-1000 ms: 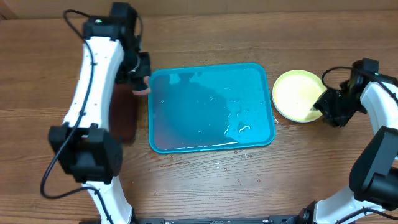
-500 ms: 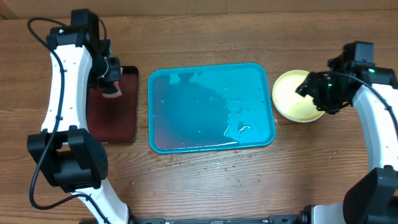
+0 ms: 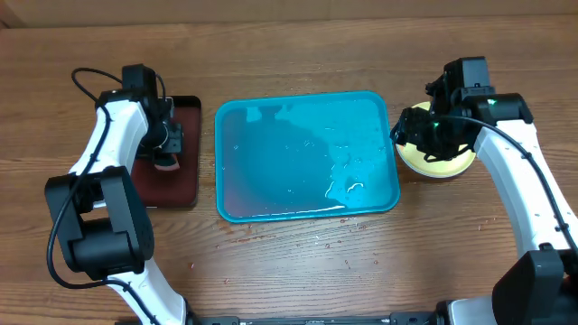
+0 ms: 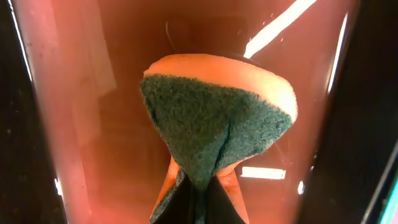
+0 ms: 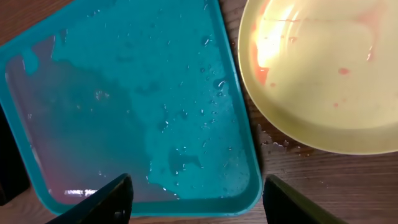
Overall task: Clean dirty plates on tray and stack at the side
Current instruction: 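Move the sponge left and drop it onto the dark red tray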
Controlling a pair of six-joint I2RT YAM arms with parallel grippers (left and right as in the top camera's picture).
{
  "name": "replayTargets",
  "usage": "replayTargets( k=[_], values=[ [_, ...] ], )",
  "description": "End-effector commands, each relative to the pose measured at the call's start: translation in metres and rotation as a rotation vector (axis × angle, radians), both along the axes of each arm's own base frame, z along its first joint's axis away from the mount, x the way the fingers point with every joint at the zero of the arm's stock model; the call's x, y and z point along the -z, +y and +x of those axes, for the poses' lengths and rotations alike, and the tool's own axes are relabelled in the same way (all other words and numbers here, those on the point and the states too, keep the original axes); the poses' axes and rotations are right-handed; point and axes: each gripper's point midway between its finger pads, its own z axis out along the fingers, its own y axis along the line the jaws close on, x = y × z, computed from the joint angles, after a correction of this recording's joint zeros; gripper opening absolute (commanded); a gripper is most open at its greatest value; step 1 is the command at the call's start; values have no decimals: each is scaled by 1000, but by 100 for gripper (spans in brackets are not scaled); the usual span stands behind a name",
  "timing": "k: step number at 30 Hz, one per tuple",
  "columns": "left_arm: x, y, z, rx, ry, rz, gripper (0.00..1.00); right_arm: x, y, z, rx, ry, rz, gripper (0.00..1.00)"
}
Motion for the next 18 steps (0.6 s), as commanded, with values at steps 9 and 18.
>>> replayTargets(
  k=[9,18],
  values=[
    [-17,7,13,14,-51,45,73,-13,-2,6,-7,-38,-20,64],
    [-154,-3,39,-35,-236,12,77,-79,-1,11,-49,-116,-32,56]
  ],
)
